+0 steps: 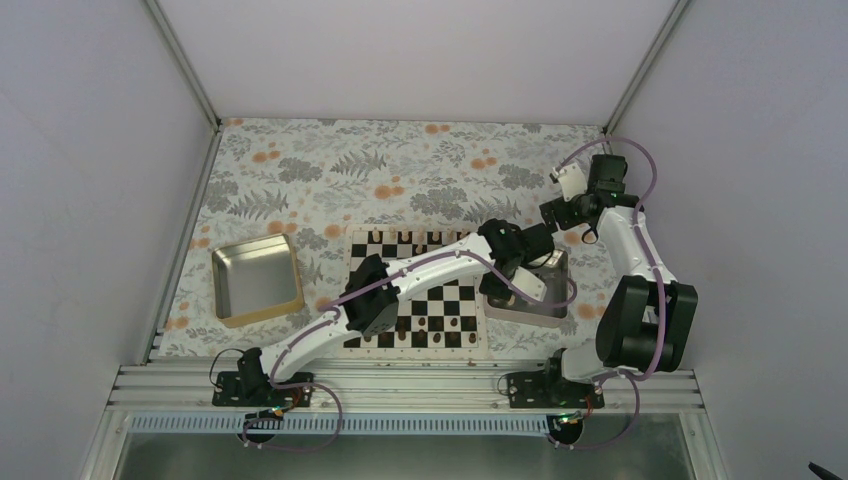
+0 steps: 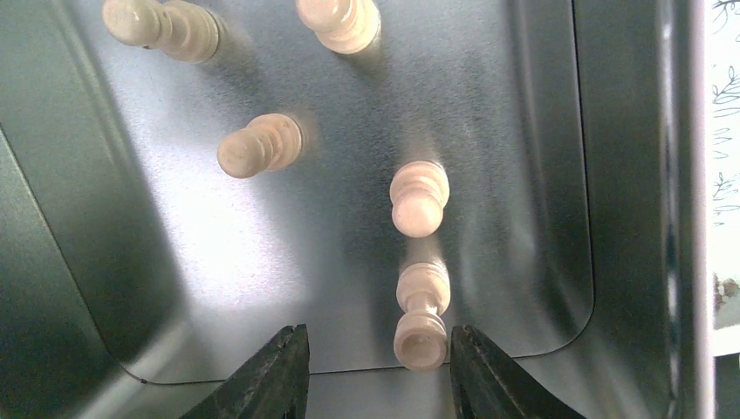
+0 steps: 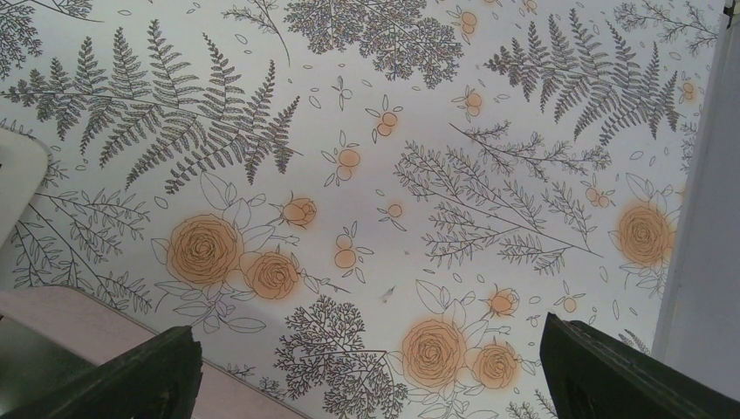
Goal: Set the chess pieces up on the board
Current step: Pick up the chess piece from the storage box.
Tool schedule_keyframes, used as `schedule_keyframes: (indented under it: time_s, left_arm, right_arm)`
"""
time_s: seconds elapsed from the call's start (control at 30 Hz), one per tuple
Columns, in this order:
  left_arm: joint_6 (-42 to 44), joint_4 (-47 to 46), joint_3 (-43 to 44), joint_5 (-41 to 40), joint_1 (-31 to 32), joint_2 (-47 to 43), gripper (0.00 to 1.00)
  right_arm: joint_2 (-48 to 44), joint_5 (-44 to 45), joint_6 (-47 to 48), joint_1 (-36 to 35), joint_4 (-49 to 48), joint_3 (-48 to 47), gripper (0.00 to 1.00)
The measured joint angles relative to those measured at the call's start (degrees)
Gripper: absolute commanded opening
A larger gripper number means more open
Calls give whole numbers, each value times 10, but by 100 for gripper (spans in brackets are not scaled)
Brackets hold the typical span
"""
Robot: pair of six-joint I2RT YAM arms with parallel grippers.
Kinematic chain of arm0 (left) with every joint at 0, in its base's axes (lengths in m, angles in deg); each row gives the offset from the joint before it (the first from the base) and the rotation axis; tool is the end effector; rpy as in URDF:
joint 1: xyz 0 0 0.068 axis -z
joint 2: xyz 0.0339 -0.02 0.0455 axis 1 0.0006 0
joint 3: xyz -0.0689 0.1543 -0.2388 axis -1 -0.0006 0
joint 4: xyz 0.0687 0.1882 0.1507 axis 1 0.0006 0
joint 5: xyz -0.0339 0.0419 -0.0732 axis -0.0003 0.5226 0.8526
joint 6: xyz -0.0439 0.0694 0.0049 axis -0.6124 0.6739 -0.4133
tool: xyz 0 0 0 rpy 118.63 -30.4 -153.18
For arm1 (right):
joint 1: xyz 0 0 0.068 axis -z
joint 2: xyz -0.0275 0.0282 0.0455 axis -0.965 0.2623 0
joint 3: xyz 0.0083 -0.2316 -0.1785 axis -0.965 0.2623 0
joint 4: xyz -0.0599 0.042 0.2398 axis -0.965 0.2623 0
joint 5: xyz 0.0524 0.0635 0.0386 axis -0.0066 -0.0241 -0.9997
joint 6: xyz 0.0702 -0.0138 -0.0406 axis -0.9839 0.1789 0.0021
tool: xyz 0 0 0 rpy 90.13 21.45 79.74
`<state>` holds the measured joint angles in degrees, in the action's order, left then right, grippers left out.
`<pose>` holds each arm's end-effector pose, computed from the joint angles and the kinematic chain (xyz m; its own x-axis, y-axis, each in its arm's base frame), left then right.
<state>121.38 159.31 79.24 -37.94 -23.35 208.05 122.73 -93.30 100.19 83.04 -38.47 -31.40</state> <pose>0.2136 -0.4934 0.1622 0.3690 0.9151 -0.1625 0.9246 -0.3435 0.1650 0.3115 -0.0347 0.2481 -0.7244 -0.3982 -0.5628 -0.3529 0.9154 -0.1936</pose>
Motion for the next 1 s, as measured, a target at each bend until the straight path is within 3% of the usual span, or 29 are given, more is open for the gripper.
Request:
schedule_keyframes:
  time_s: [0.57,1.0]
  left_arm:
    - [13,2,0,12,0,4,29]
    - [19,5,0,20,1,7,11]
  right_arm:
    - [2,0,1,0,0,0,98]
    - [5,0,2,0,2,0,98]
